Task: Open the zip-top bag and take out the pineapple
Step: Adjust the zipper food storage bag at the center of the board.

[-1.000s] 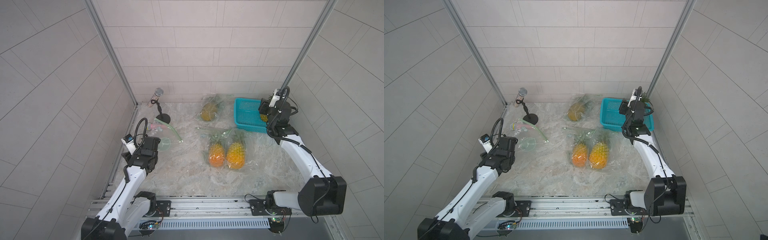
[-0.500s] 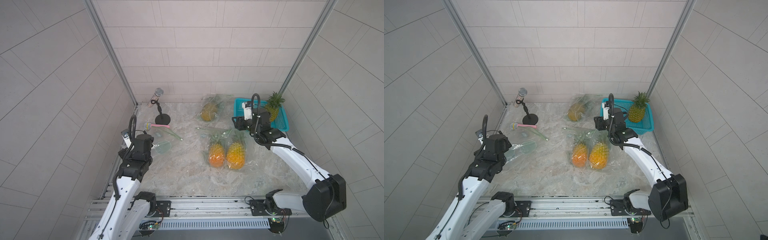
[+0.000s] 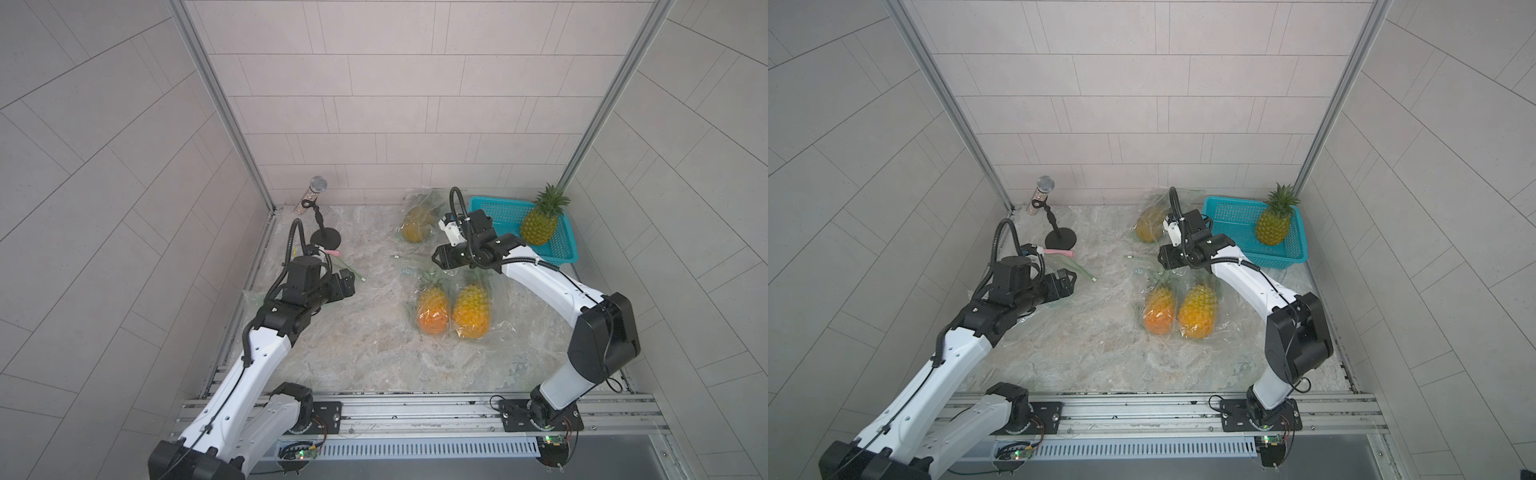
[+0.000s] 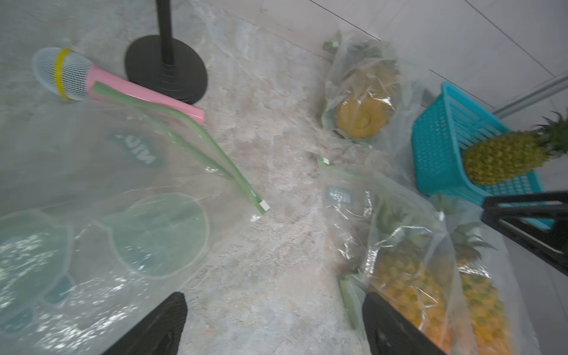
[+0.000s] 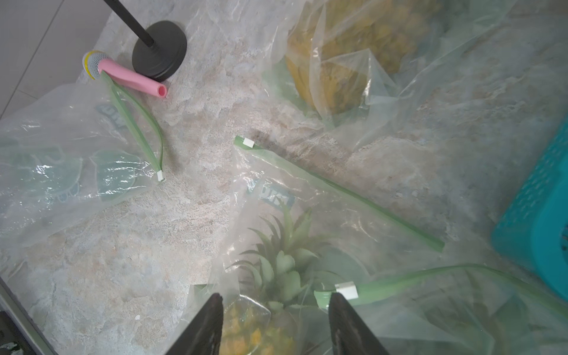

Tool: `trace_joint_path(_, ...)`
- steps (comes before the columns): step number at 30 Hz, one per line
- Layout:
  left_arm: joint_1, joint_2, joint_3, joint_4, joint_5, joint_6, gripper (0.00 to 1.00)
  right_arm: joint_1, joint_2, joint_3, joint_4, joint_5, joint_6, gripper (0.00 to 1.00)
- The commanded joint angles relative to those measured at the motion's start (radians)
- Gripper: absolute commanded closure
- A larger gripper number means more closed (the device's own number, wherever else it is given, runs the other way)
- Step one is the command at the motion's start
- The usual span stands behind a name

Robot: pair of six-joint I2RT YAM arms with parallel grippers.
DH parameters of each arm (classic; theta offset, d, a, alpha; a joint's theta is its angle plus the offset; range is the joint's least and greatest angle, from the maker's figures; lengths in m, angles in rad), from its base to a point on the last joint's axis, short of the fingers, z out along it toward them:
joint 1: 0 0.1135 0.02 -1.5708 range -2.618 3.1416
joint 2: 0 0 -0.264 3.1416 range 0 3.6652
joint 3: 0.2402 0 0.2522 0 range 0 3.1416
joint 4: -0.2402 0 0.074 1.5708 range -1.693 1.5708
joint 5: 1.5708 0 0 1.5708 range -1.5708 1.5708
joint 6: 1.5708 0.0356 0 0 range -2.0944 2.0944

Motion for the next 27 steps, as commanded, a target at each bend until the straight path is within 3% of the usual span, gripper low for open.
trace_joint_path(1,-0.01,0.033,-0.013,0.086,0.109,-0.028,0.08,0.024,0.084,0.115,-0.203,-0.001,-0.06,0.43)
trace_joint_path(9,-0.02,0.181,-0.01,0.145,0.166,-0.078,0.08,0.065,0.282,0.346,-0.369,0.129,-0.096,0.43)
trace_joint_path(13,-0.029,0.255,-0.003,0.191,0.184,-0.073,0.08,0.07,0.334,0.381,-0.387,0.141,-0.097,0.46)
trace_joint_path(20,-0.056,0.444,0.043,0.266,0.208,-0.077,0.13,0.073,0.349,0.357,-0.361,0.13,-0.098,0.63)
trace_joint_path(25,-0.082,0.613,0.106,0.329,0.248,-0.078,0.19,0.074,0.312,0.307,-0.303,0.076,-0.093,0.99)
trace_joint_path(27,-0.09,0.659,0.126,0.355,0.245,-0.08,0.2,0.073,0.286,0.271,-0.263,0.049,-0.082,1.0)
